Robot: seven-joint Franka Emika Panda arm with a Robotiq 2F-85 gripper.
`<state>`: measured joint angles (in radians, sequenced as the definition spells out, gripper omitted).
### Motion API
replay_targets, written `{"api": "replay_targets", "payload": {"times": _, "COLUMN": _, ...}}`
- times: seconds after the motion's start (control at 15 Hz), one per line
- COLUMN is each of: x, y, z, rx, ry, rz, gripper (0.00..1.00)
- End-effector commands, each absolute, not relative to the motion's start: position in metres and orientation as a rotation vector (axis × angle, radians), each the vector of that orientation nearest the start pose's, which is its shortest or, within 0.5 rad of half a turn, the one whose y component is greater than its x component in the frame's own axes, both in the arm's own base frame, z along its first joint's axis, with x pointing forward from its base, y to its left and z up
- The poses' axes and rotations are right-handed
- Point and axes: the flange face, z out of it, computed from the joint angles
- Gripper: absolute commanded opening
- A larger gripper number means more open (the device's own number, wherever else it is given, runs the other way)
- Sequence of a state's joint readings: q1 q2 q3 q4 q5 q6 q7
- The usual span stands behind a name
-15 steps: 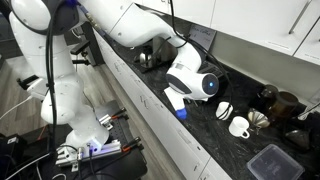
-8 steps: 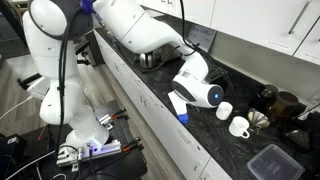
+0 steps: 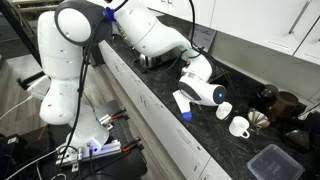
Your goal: Push down the toaster lever to the right.
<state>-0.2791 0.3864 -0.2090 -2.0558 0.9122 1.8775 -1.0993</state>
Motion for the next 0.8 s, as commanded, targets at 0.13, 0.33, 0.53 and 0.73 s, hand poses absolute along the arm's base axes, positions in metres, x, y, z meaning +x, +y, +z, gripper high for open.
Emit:
{"api": "replay_targets", "payload": {"times": 0.13, "x": 0.511, "y": -0.203, "z": 0.236, "rx": -2.304, "ry": -0.076, "rz": -0.173, "gripper": 1.0}}
{"api": "replay_targets", "payload": {"times": 0.33, "x": 0.515, "y": -0.203, "z": 0.233, "rx": -2.297, "ry": -0.09, "rz": -0.18, "gripper": 1.0}}
{"api": "replay_targets", "payload": {"times": 0.53, "x": 0.525, "y": -0.201, "z": 0.225, "rx": -2.279, "ry": -0.108, "rz": -0.195, "gripper": 1.0}}
{"api": "replay_targets", "payload": {"times": 0.73, "x": 0.538, "y": -0.198, "z": 0.21, "rx": -2.306, "ry": -0.129, "rz": -0.177, "gripper": 1.0}}
